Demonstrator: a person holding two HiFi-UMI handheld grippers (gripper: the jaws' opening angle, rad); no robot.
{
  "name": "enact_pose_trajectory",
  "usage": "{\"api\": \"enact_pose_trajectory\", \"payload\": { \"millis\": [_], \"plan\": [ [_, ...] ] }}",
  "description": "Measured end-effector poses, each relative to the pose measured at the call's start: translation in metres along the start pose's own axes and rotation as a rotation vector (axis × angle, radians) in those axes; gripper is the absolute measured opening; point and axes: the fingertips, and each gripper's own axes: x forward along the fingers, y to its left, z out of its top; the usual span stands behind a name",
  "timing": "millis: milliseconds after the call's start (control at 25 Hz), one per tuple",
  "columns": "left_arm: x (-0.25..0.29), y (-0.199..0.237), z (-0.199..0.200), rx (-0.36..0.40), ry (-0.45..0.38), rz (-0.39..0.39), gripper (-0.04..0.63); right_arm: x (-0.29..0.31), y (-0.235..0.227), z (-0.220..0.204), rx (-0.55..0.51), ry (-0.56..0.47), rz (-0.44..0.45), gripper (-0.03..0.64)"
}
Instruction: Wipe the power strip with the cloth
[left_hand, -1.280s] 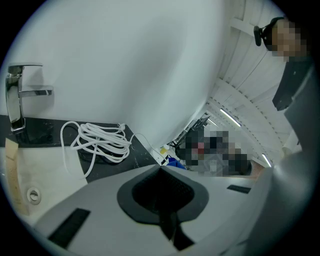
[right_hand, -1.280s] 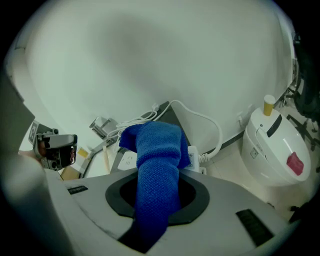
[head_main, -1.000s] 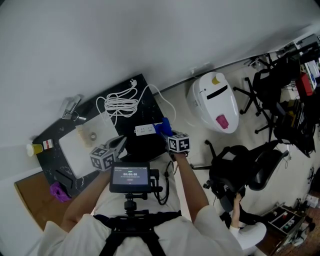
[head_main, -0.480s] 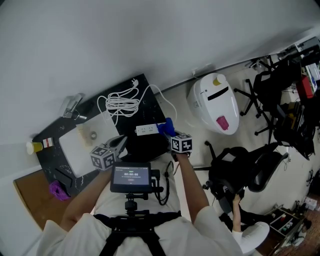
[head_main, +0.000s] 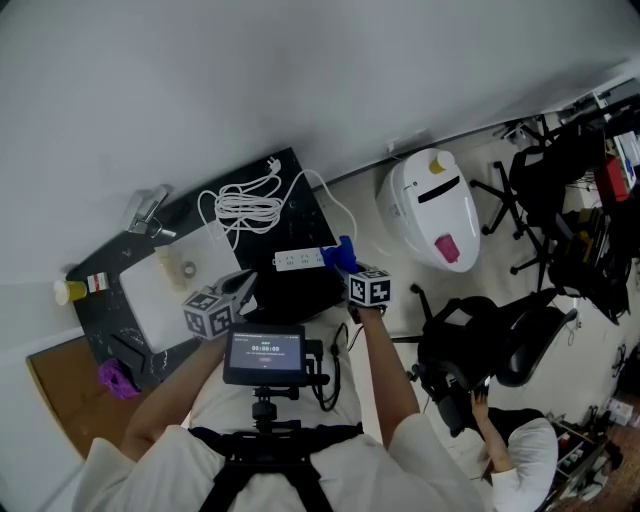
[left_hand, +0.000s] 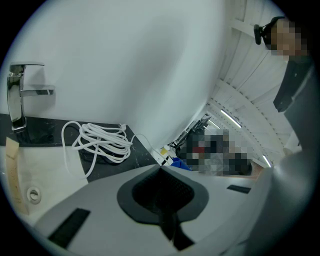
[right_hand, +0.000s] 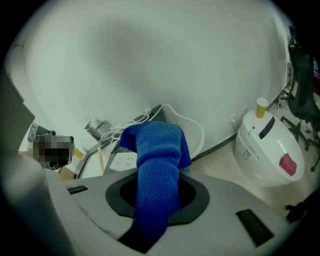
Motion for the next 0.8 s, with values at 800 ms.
{"api": "enact_pose_trajectory", "payload": {
  "millis": [800],
  "plan": [
    [-0.020, -0.014, -0.011, 0.006, -0.013, -0.073, 0.006, -0.075, -0.009, 0.001, 0.088, -0.140, -0.145, 0.092]
  ]
}}
